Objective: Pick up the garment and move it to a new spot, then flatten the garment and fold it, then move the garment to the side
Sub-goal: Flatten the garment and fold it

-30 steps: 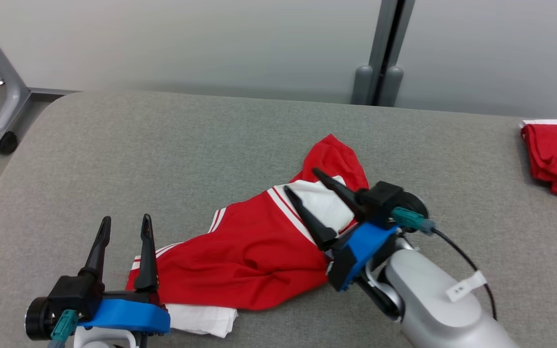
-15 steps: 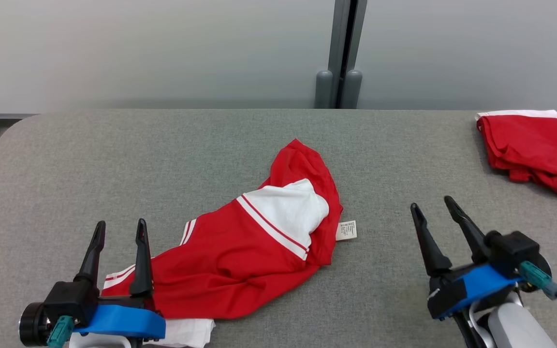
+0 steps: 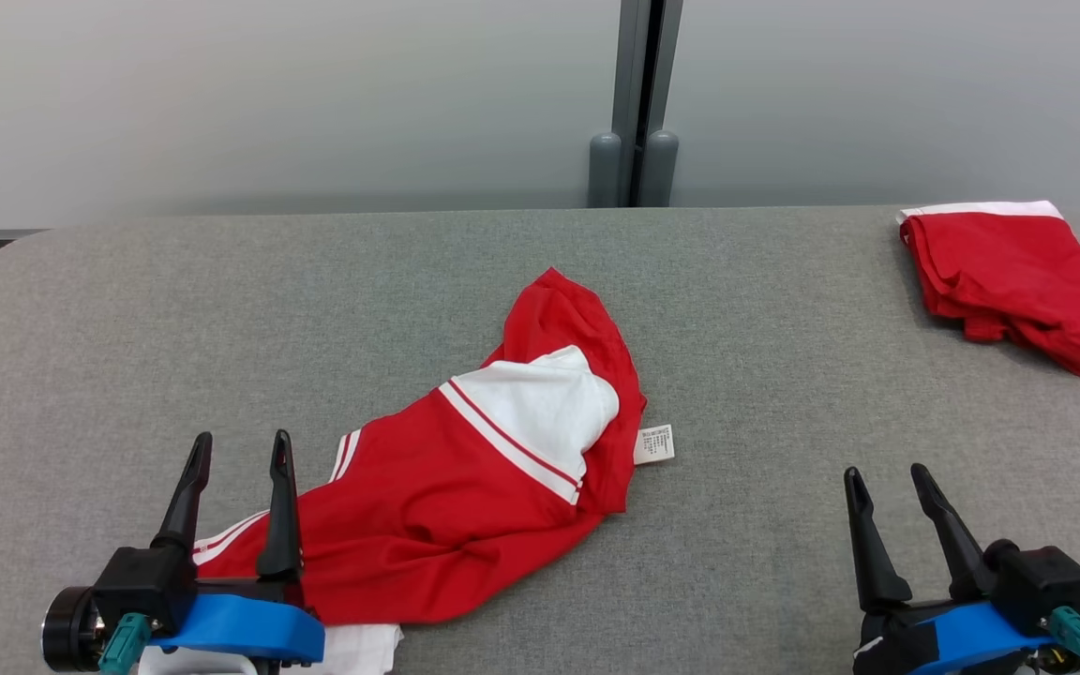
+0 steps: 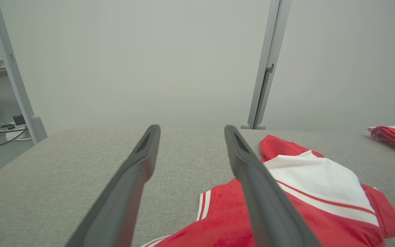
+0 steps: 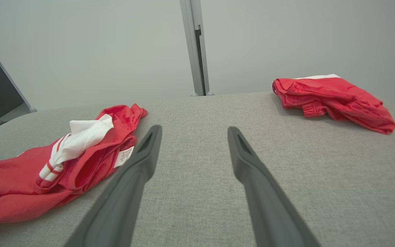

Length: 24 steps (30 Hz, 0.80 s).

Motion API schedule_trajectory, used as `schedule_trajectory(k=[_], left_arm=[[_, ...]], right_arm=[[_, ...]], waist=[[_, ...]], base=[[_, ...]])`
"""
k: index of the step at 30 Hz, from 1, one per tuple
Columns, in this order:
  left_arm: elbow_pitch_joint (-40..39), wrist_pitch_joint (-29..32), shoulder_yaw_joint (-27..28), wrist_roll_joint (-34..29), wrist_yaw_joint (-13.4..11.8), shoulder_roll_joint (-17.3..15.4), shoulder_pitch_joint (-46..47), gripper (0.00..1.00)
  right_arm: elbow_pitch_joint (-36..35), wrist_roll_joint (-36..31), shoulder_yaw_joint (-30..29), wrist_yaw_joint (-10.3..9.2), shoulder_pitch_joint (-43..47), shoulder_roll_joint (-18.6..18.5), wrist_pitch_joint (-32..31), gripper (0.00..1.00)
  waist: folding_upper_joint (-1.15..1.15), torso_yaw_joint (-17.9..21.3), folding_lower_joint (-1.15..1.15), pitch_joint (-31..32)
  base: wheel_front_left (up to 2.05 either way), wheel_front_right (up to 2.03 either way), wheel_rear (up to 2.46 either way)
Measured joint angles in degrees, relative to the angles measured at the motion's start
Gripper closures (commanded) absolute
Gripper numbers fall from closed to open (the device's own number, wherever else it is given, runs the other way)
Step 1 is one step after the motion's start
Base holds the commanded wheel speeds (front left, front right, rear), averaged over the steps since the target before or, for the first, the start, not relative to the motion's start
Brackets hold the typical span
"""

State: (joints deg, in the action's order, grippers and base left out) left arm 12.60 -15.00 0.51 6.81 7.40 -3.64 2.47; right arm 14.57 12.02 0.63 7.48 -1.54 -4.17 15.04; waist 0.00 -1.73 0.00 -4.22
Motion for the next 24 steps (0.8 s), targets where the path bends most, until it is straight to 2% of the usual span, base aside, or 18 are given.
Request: schedule_trajectory(k=[6,13,19,24], left_arm=[[0.6,0.0,-1.1,0.0,0.0,-0.6,0.5,0.00],[3.2,0.0,-5.6,-0.3,0.0,-3.3,6.2,0.00],[10.0,-0.1,-10.5,1.6,0.0,-6.5,14.3,0.00],[19.1,0.2,-16.0,4.1,0.0,-9.1,21.1,0.00]], right_arm=[[-0.2,-0.3,0.3,0.00,0.1,0.5,0.0,0.00],[-0.1,-0.4,0.9,0.00,-0.5,0.8,0.0,0.00],[-0.1,-0.6,1.5,0.00,-1.6,0.9,0.0,0.00],[-0.1,-0.6,1.1,0.00,-2.4,1.0,0.0,0.00]], waist=[[0.00,0.9,0.00,-0.1],[0.00,2.8,0.00,-0.9],[0.00,5.4,0.00,-2.6],[0.00,7.2,0.01,-5.1]], base=[[0.00,0.00,0.00],[0.00,0.00,0.00],[0.00,0.00,0.00],[0.00,0.00,0.00]])
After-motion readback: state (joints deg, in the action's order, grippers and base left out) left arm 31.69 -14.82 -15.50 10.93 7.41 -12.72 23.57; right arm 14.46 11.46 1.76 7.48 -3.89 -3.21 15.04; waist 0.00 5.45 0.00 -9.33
